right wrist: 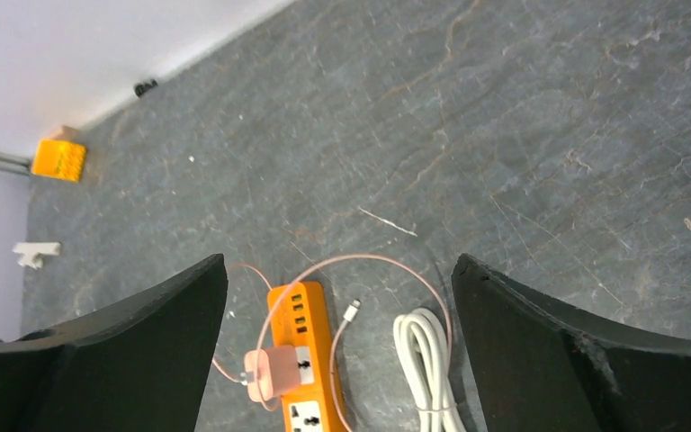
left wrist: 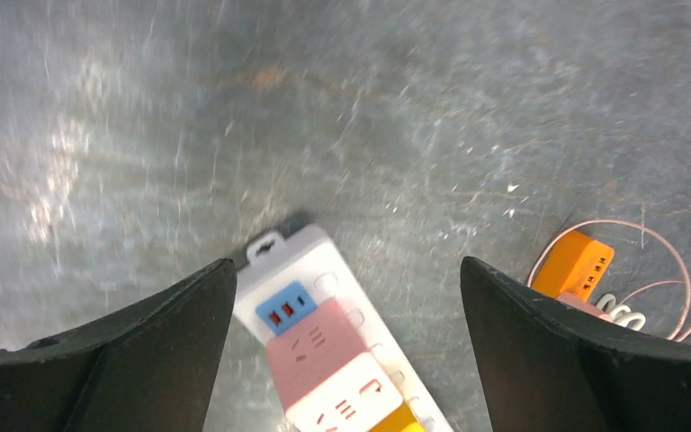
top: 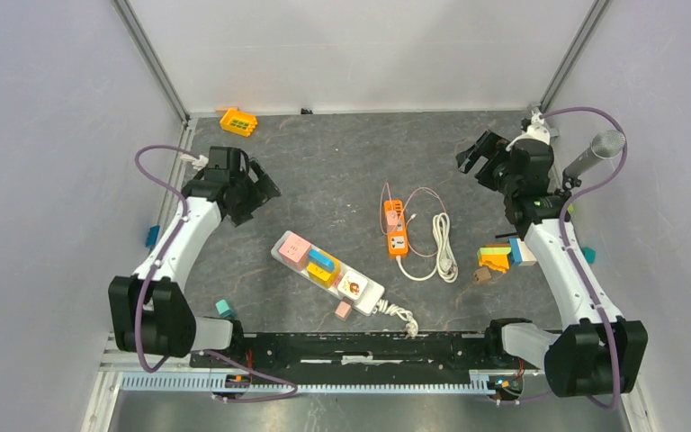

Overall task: Insert the plug
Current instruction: Move the socket to the center of the board.

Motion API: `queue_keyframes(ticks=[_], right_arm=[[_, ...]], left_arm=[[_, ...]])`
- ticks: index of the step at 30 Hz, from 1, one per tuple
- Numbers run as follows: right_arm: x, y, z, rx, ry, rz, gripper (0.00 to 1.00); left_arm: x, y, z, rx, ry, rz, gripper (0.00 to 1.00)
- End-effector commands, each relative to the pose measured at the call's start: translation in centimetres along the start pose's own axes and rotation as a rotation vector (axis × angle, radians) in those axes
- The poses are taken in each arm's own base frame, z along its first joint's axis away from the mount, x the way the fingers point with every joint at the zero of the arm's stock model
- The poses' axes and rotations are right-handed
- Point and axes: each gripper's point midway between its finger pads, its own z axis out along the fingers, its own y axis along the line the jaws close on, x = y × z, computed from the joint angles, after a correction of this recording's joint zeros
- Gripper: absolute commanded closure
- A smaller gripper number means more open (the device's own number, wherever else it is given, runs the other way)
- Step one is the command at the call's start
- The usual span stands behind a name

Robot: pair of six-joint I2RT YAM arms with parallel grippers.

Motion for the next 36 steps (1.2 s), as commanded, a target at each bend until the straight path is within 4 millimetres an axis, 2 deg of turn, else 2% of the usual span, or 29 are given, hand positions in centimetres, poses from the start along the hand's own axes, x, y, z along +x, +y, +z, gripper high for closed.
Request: queue_keyframes(ticks=[1, 4, 7, 13, 18, 25, 31, 36], right_arm=[[2.7, -0.7, 0.8, -0.025, 0.083, -0.076, 0.02], [4.4, -1.7, 1.3, -0.013, 0.143, -0.115, 0.02], [5.4, -2.3, 1.6, -0.011, 0.17, -0.151, 0.02], [5.8, -2.8, 1.2, -0.012, 0.152, -0.169, 0.02], [5.1, -1.6, 0.9, -0.072, 0.137, -0.209, 0.02], [2.5, 1.3, 0.8, -0.182, 0.074, -0.242, 0.02], [-0.7, 2.7, 0.9, -0.197, -0.005, -0.298, 0.02], [-4.6, 5.4, 0.0, -0.266, -0.135, -0.344, 0.02]], left_arm=[[4.4, 1.2, -0.1, -0.095, 0.206, -0.287, 0.0], [7.0, 1.6, 0.2, -0.131, 0.293, -0.449, 0.0], [8.4, 2.2, 0.6, -0.156, 0.311, -0.554, 0.0], [10.0, 2.4, 2.3, -0.116, 0.327, -0.64, 0.0], [10.1, 2.8, 2.7, -0.126, 0.329, -0.601, 0.0], [10.3, 3.8, 2.9, -0.174, 0.32, -0.562, 0.0], [7.2, 3.8, 3.0, -0.184, 0.234, -0.401, 0.0], [5.3, 3.3, 3.1, -0.183, 0.207, -0.304, 0.0]])
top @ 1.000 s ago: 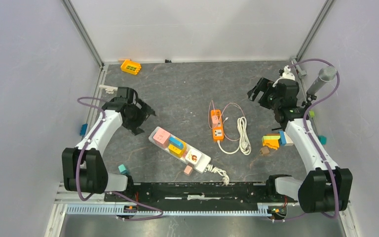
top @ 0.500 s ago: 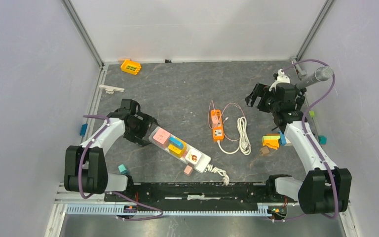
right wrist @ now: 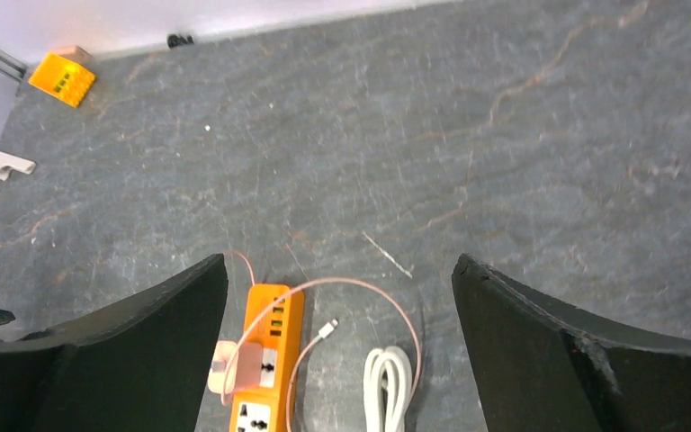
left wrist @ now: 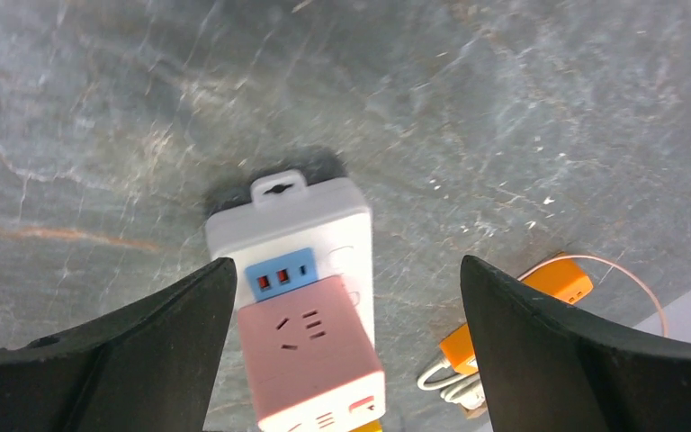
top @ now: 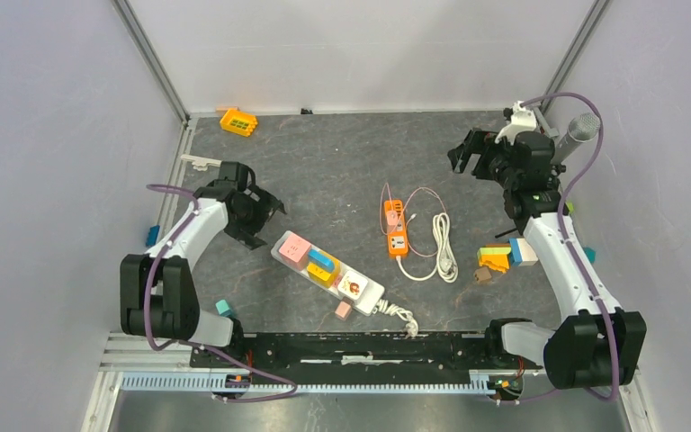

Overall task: Insert the plug
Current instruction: Move the socket to the center of the board.

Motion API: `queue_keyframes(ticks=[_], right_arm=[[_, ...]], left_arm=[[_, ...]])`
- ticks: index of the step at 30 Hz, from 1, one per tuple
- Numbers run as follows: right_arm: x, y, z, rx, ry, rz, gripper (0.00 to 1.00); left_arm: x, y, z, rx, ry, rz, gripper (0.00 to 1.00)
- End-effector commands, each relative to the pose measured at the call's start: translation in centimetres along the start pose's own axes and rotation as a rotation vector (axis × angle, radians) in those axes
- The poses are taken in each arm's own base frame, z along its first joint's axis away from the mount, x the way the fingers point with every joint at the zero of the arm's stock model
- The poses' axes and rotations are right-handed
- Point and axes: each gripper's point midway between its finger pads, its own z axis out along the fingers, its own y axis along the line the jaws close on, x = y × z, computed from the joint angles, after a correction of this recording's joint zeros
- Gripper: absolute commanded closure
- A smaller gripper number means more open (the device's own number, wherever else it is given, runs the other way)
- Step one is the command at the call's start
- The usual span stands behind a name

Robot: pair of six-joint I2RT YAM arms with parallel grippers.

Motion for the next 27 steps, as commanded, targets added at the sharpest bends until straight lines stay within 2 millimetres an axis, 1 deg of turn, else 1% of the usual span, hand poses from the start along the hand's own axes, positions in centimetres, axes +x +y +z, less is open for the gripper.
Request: queue_keyframes(ticks=[1, 3, 6, 10, 13, 15, 18, 19, 22, 25, 27], right_arm=[[-6.9, 2.6, -1.0, -0.094, -0.208, -0.1, 0.02], [-8.7, 4.0, -1.6, -0.153, -0.28, -0.135, 0.02], [-10.2, 5.6, -2.3, -0.228, -0.336, -0.176, 0.02], [-12.4, 6.1, -3.2, -0.223, -0.397, -0.198, 0.02], [-14.6, 6.1, -4.3, -0.189, -0.461, -0.219, 0.02], [-16.3, 6.3, -5.3, -0.174, -0.511, -0.235, 0.02], [-18.9, 7.4, -7.1, -0.191, -0.579, -0.291, 0.02], [-19.4, 8.0, -7.4, -0.206, -0.587, -0.316, 0.02], [-19.7, 9.0, -7.0, -0.252, -0.535, -0.374, 0.02], [-19.1, 9.7, -6.0, -0.298, -0.473, -0.385, 0.02], [-18.1, 10.0, -5.1, -0.315, -0.423, -0.377, 0.02]], left_arm=[[-2.3, -1.2, -0.8, -0.001, -0.075, 0.129, 0.0], [-2.7, -1.7, -0.9, 0.004, -0.086, 0.152, 0.0], [-3.3, -2.4, -0.9, 0.018, -0.1, 0.189, 0.0], [-3.7, -3.1, -0.9, 0.026, -0.108, 0.233, 0.0], [-3.9, -3.4, -0.8, 0.031, -0.11, 0.255, 0.0], [-4.0, -3.6, -0.7, 0.041, -0.113, 0.268, 0.0], [-3.9, -3.6, -0.5, 0.044, -0.102, 0.291, 0.0], [-3.8, -3.6, -0.4, 0.045, -0.094, 0.3, 0.0], [-3.1, -3.3, 0.2, 0.05, -0.062, 0.312, 0.0], [-2.3, -3.1, 0.8, 0.066, -0.024, 0.308, 0.0], [-1.9, -3.0, 0.9, 0.075, -0.008, 0.302, 0.0]])
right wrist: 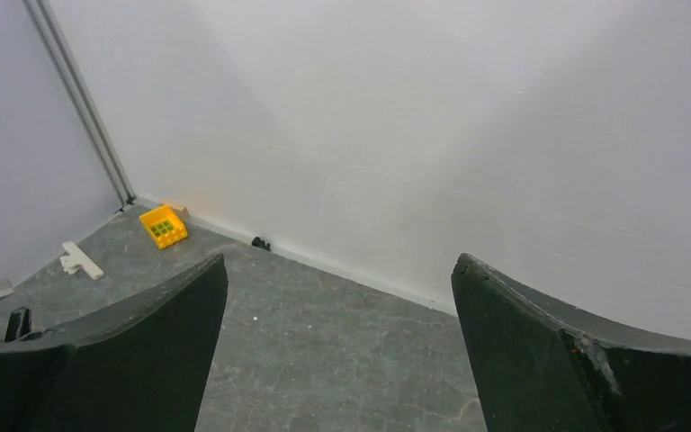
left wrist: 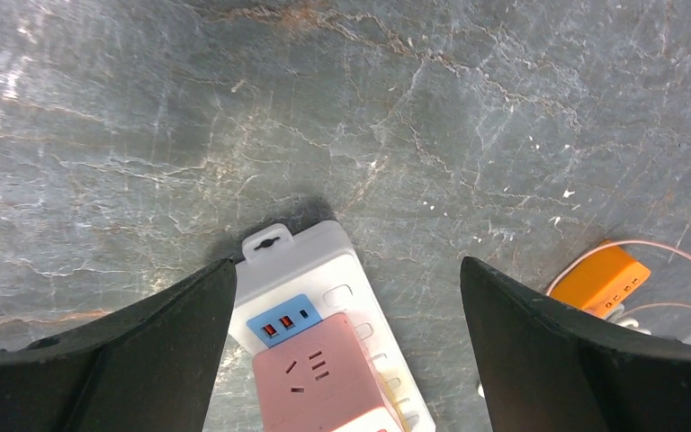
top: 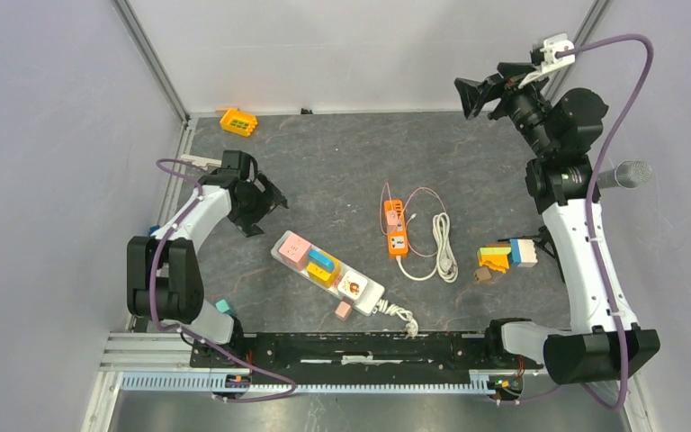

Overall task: Insert the plug
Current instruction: Move the socket to the center of the board.

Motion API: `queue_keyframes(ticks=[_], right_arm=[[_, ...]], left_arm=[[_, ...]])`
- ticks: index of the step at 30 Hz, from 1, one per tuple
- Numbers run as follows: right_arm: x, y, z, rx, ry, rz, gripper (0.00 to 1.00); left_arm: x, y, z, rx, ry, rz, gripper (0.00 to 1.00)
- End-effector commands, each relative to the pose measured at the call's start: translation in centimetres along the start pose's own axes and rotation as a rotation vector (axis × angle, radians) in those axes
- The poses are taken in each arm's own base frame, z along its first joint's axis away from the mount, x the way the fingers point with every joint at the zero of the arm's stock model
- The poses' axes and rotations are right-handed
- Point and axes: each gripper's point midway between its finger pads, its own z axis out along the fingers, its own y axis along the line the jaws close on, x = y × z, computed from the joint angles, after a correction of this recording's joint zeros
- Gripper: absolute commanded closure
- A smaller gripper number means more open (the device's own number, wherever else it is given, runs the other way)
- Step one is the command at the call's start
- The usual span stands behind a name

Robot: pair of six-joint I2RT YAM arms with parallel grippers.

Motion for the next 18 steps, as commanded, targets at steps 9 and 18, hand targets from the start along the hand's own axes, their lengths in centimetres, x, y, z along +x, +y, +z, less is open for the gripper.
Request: queue_keyframes(ticks=[9, 18], right_arm=[[8.9, 6.3, 3.7, -0.164, 0.402, -0.085, 0.02], [20.7, 10.4, 0.7, -0.156, 0.834, 0.094, 0.02]], left_arm=[[-0.3, -0.5, -0.4, 0.049, -0.018, 0.062, 0.0], [-0.7, 0.0, -1.3, 0.024, -0.043, 0.096, 0.0]])
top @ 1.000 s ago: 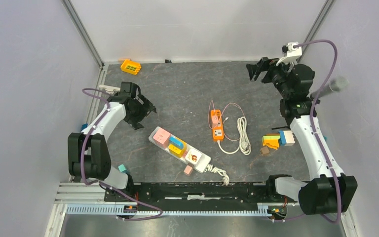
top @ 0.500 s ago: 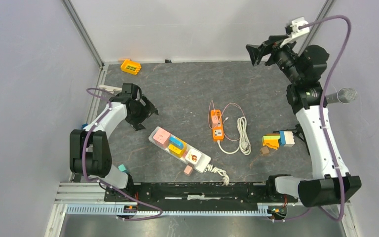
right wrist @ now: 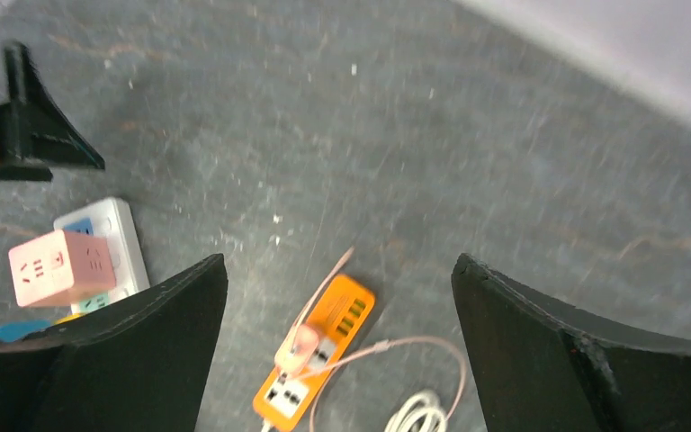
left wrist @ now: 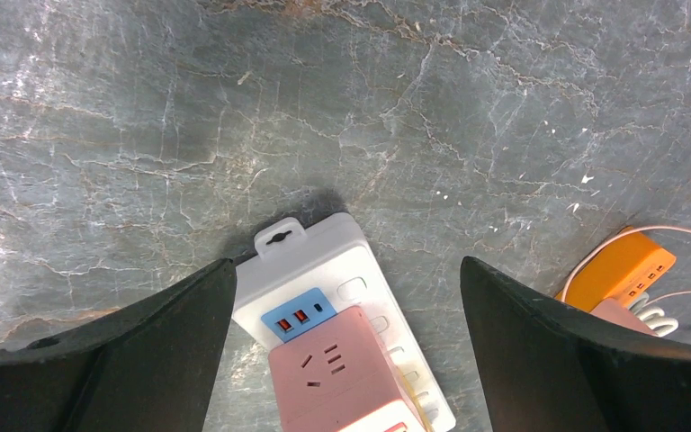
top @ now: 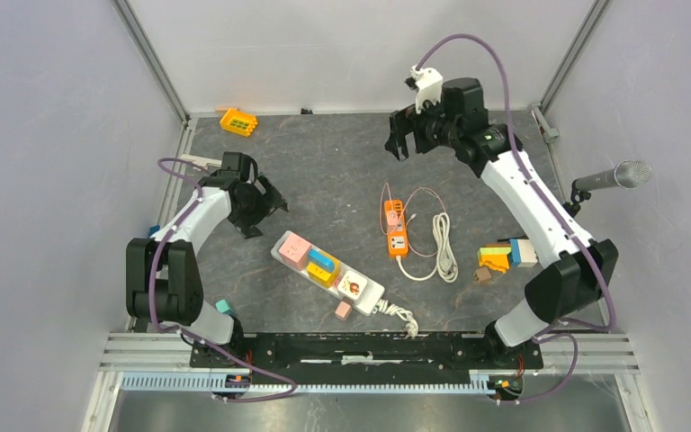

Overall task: Insert the plug
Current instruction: Move the socket to the center of the board.

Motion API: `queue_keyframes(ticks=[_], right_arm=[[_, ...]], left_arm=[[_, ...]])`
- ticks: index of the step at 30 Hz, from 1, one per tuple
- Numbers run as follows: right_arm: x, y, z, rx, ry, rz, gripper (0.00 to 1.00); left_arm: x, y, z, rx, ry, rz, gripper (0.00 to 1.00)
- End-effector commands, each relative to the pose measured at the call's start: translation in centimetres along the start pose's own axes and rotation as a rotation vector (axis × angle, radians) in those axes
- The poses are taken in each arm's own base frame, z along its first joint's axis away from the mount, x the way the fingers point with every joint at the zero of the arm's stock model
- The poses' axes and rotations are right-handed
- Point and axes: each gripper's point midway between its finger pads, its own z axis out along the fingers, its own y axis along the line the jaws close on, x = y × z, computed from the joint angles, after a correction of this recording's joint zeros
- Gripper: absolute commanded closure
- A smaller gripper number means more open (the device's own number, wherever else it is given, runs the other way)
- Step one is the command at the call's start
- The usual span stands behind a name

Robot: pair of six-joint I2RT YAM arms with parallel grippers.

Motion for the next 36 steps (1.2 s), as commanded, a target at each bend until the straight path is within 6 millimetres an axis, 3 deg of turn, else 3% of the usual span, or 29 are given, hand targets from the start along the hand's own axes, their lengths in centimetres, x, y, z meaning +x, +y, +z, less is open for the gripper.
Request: queue_keyframes(ticks=[1, 4, 10, 18, 26, 36], right_arm=[[5.6, 0.7, 0.6, 0.04, 0.224, 0.135, 0.02], [9.2, 1.6, 0.9, 0.035, 0.338, 0.173, 0.02], [15.6, 2.3, -0.4, 0.04, 0.551, 0.225, 0.02], [21.6, 3.3, -2.2, 0.011, 0.713, 0.238, 0.02], [22.8, 4.1, -1.6, -0.038, 0.749, 0.263, 0.02], [21.7, 4.0, -0.5, -0.081, 0.761, 0.228, 0.02]], left_arm=[[-1.3, -0.4, -1.6, 0.014, -0.06, 0.057, 0.0], [-1.4, -0.5, -1.9, 0.02, -0.065, 0.062, 0.0], [-0.4, 0.1, -1.8, 0.01, -0.023, 0.076, 0.0], [1.5, 0.9, -1.5, 0.003, 0.052, 0.073, 0.0], [5.6, 1.4, 0.1, 0.004, 0.297, 0.084, 0.0], [10.3, 1.5, 2.7, -0.086, 0.488, 0.132, 0.0]])
